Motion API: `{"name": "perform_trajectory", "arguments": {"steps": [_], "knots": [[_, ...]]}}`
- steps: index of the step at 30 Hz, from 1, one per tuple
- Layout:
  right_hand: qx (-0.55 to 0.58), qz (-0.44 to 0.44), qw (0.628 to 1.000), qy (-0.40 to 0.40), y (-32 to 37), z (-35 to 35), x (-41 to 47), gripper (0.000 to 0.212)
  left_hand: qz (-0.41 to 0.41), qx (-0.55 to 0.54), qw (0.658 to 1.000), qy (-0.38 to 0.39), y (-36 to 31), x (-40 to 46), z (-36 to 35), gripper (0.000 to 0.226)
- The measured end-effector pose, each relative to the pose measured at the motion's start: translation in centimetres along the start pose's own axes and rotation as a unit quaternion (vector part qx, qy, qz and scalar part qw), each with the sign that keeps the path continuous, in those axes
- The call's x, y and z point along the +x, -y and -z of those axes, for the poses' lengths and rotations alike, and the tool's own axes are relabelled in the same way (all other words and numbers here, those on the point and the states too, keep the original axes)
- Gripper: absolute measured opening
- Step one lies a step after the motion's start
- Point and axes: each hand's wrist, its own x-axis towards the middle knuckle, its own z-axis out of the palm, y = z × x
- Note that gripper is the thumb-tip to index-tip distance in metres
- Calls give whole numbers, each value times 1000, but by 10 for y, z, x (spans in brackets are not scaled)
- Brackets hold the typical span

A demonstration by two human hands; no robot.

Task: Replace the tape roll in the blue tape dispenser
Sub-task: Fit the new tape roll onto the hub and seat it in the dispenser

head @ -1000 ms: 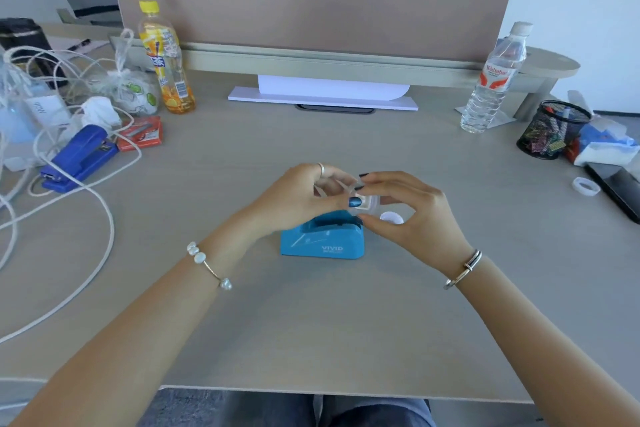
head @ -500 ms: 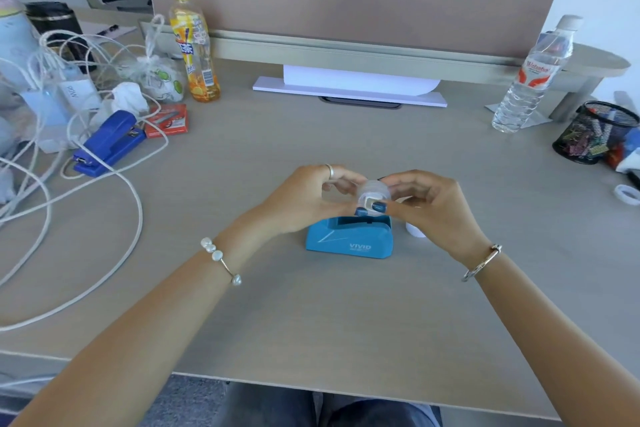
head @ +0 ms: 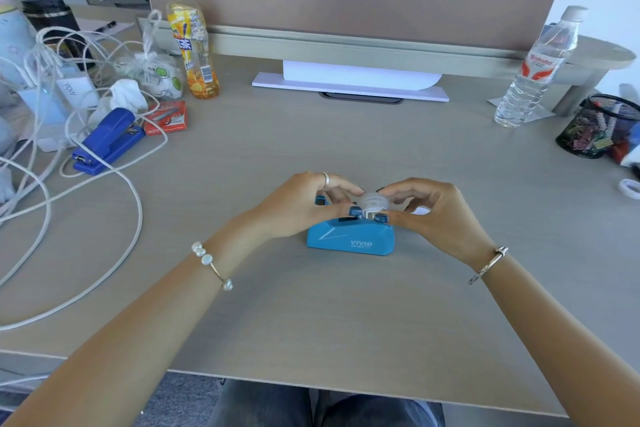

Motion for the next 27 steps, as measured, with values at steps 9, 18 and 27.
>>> {"name": "perform_trajectory", "arguments": {"steps": [9,18,27], "knots": [[1,-25,999,19,-9,0,3,28,29,-5,999,24,-5,-2,4,24],[-4,-35,999,10,-13,-2,-1,13,76,10,997,-16,-10,-2,-1,32],[-52,-23,998,29,-4,-6,-1,27,137,-45,988,-63,-15,0,-5,44]]}}
